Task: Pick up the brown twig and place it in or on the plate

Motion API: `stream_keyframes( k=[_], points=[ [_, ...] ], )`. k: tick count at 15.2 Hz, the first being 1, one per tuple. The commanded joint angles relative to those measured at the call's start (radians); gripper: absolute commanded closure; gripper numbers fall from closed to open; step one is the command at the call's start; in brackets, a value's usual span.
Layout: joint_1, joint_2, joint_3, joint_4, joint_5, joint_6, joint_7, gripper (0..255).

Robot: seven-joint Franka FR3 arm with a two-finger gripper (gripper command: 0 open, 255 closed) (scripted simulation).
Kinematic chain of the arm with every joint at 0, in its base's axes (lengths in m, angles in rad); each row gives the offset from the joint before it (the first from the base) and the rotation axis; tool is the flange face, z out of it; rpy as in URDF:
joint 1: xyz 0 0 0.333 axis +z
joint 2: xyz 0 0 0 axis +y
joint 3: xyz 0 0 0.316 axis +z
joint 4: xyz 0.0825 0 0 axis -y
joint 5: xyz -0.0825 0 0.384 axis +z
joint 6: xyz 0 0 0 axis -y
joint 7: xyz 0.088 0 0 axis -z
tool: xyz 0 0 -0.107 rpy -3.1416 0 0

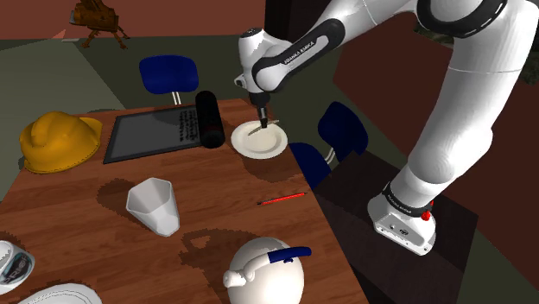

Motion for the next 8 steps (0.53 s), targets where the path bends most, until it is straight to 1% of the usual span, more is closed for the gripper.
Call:
stream_keyframes(
  k=[1,8],
  points=[
    [0.001,0.024,-0.008,0.01,-0.014,0.012,0.001,255],
    [0.015,0.092,-0.029,-0.001,-0.058,0.082,0.036,255]
  ],
)
